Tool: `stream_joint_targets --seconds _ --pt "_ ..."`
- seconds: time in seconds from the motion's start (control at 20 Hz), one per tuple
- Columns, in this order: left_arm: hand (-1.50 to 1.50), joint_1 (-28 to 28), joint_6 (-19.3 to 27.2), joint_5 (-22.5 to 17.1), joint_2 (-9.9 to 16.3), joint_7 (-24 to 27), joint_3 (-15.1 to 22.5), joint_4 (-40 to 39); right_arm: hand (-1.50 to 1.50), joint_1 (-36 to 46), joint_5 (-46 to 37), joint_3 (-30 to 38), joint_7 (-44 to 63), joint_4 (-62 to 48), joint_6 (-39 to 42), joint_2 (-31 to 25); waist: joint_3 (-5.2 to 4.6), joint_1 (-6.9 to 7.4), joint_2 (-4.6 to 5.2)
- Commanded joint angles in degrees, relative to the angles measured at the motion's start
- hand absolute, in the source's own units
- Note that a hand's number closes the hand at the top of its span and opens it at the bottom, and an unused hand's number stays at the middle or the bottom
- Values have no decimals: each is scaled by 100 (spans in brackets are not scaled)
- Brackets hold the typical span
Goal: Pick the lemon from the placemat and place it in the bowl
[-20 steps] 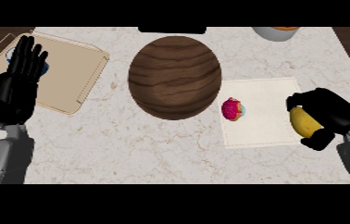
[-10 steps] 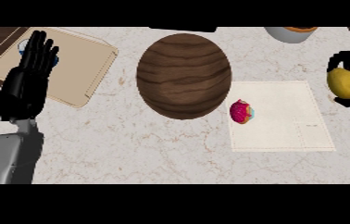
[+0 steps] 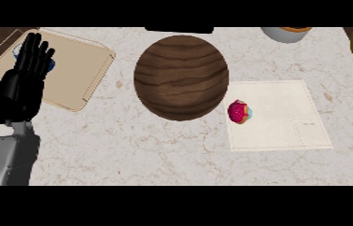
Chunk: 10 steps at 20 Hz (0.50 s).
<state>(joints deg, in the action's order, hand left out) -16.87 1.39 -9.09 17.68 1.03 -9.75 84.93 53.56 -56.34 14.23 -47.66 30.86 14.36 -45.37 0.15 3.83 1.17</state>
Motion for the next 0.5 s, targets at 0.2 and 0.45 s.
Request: stream_joint_targets --seconds 0.2,0.45 --pt "0 36 30 53 94 95 -151 -145 150 1371 732 276 -310 -459 1367 298 -18 -159 -79" --pt "0 146 -1 -35 80 4 -207 -94 150 1668 1065 203 8 -495 2022 675 -19 -279 -120"
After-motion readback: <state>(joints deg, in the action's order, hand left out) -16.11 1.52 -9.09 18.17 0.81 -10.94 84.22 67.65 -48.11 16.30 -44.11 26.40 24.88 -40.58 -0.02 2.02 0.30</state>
